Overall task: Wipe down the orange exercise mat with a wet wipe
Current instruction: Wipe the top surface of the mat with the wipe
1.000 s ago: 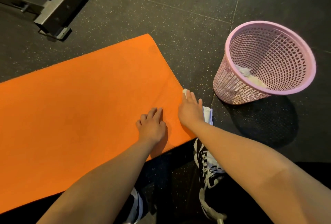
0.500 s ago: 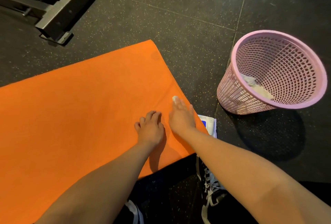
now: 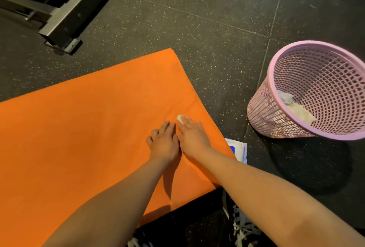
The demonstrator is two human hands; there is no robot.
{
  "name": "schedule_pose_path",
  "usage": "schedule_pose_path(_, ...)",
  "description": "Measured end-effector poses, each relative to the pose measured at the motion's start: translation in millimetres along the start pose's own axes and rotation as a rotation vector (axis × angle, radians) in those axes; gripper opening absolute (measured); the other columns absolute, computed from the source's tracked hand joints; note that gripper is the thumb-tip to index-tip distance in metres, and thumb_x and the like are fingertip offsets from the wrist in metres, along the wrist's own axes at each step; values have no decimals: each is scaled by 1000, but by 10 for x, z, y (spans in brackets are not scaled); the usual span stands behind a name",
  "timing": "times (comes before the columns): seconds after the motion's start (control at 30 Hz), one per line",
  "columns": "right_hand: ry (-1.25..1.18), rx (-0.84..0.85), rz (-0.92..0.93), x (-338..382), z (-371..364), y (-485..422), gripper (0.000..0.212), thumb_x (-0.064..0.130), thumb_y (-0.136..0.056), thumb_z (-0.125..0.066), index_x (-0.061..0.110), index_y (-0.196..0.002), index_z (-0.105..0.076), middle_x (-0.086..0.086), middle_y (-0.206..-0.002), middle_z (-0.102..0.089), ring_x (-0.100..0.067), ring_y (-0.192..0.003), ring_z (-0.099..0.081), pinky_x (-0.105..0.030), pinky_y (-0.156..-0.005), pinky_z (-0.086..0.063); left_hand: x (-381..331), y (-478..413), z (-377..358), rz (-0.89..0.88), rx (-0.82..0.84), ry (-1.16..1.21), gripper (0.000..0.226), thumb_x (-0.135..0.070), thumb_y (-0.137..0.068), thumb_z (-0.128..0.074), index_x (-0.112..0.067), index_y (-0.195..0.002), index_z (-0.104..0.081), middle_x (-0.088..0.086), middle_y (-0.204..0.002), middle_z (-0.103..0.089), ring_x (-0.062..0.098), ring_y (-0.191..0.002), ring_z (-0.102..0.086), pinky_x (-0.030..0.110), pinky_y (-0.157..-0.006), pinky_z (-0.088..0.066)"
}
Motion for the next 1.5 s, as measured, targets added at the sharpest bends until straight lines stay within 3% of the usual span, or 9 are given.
schedule_pose_path(0.07,44,14,41,-3,0,-43,56,22,-106,-32,23,-161,-19,5,-170,-9,-15,-156,-3,-44,-125,2,14,-14,-30,22,-2,0,49,-38,-106,-29,-38,-155,-29,-11,-165,-18,27,-135,-28,45,-107,-21)
schedule_pose_path(0.27,35,-12,-234,-373,247,-56,62,23,-105,-33,21,-162,-11,4,-170,0,-16,-156,4,-47,-126,2,-24,51,-95,27,32,-37,51,-42,-108,-24,-37,-158,-19,-11,-168,-7,26,-139,-21,46,-111,-16)
schedule_pose_path(0.43,32,38,59,105,42,190,55,23,-107,-33,22,-161,-22,5,-169,-13,-15,-156,-7,-44,-125,0,-22,129,-143,8,83,25,51,-41,-109,-24,-37,-159,-18,-10,-168,-3,27,-146,-14,45,-116,-10)
schedule_pose_path(0.67,41,9,-191,-361,230,250,60,28,-106,-32,21,-162,-13,4,-170,0,-17,-156,3,-49,-126,0,-61,276,-179,-62,78,1,53,-39,-108,-28,-29,-159,-21,-3,-168,-8,25,-152,-10,45,-121,-10)
schedule_pose_path(0.83,19,45,49,139,60,487,56,25,-105,-35,22,-160,-25,2,-168,-20,-16,-155,-13,-43,-125,-3,-118,391,-210,-89,118,46,53,-34,-108,-30,-25,-160,-22,-1,-169,-9,19,-155,-4,45,-122,-9)
schedule_pose_path(1.03,149,37,-120,-273,209,485,60,24,-104,-32,20,-162,-16,2,-170,-4,-19,-157,2,-48,-125,2,-82,452,-186,-95,104,30,54,-32,-107,-34,-23,-159,-23,0,-168,-11,20,-155,-6,42,-123,-11)
schedule_pose_path(1.23,56,78,95,164,-75,616,55,24,-106,-32,22,-160,-24,2,-169,-15,-18,-156,-9,-43,-125,-1,-107,527,-199,-108,117,57,54,-32,-107,-34,-25,-160,-22,0,-168,-15,20,-155,-10,42,-123,-13)
schedule_pose_path(1.43,81,25,-191,-405,165,429,61,24,-106,-30,19,-163,-7,2,-170,7,-19,-156,10,-46,-126,3,-114,483,-115,-104,112,-25,56,-31,-105,-37,-26,-159,-23,0,-168,-14,27,-152,-15,47,-121,-20)
schedule_pose_path(1.5,59,43,-176,-344,129,377,61,23,-106,-31,18,-162,-7,0,-170,8,-20,-156,9,-44,-126,3,-125,433,-66,-88,111,-19,55,-31,-106,-35,-28,-159,-22,-3,-168,-12,29,-150,-17,48,-117,-22)
Point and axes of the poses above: each hand's wrist, its own y-axis away from the middle knuckle, its own z-axis out of the back of the hand, x = y × z, the point moved 10 cm from there along -y, towards the middle knuckle
